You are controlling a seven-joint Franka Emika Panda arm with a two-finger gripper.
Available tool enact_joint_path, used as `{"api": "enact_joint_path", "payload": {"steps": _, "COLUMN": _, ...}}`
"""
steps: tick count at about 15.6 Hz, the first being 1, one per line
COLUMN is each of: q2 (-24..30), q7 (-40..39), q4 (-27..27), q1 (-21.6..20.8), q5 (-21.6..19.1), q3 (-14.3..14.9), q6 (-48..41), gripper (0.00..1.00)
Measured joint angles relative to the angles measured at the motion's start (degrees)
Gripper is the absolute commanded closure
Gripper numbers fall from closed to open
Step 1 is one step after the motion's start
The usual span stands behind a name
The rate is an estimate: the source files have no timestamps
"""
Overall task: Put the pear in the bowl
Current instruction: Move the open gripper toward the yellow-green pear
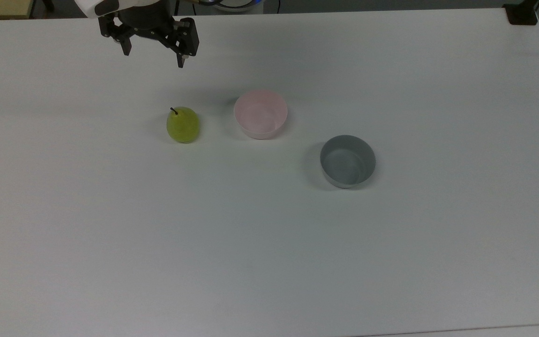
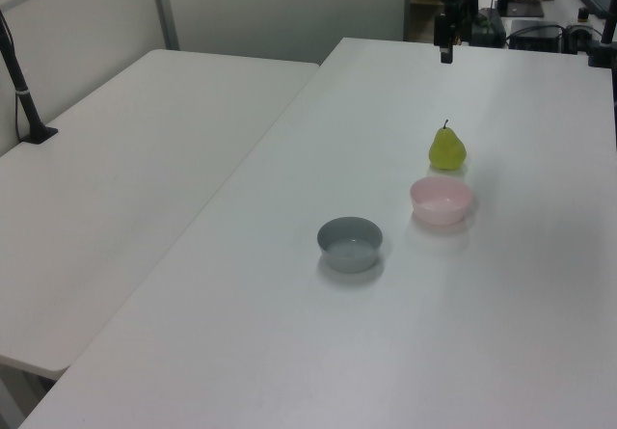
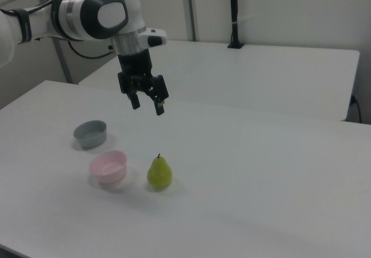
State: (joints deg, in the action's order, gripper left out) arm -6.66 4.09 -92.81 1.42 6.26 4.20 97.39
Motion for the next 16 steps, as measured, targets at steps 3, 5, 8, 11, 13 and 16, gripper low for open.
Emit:
{"api": "enact_joint_path", "payload": {"steps": 3, "q2": 0.0, "q7": 0.0, "q4": 0.0, "q1": 0.0, "q5": 0.0, "q3": 0.1, "q6": 0.0, "gripper": 0.0}}
{"api": "enact_joint_path", "payload": {"steps": 5, "q2": 0.0, "q7": 0.0, "q4": 0.0, "q1": 0.0, "q5": 0.0, "q3": 0.1, "q6": 0.0, "gripper": 0.0}}
{"api": "enact_joint_path", "payload": {"steps": 8, "q2": 0.0, "q7": 0.0, "q4": 0.0, "q1": 0.0, "q5": 0.0, "q3": 0.2, "q6": 0.0, "gripper": 0.0}}
{"api": "enact_joint_path", "payload": {"steps": 11, "q2": 0.0, "q7": 0.0, "q4": 0.0, "q1": 0.0, "q5": 0.0, "q3": 0.2, "q6": 0.0, "gripper": 0.0}}
{"api": "enact_joint_path", "payload": {"steps": 13, "q2": 0.0, "q7": 0.0, "q4": 0.0, "q1": 0.0, "q5": -0.2, "q3": 0.2, "q6": 0.0, "gripper": 0.0}}
{"api": "enact_joint_path", "payload": {"steps": 16, "q2": 0.0, "q7": 0.0, "q4": -0.1, "q1": 0.0, "q5": -1.5, "q3": 0.2, "q6": 0.0, "gripper": 0.0}}
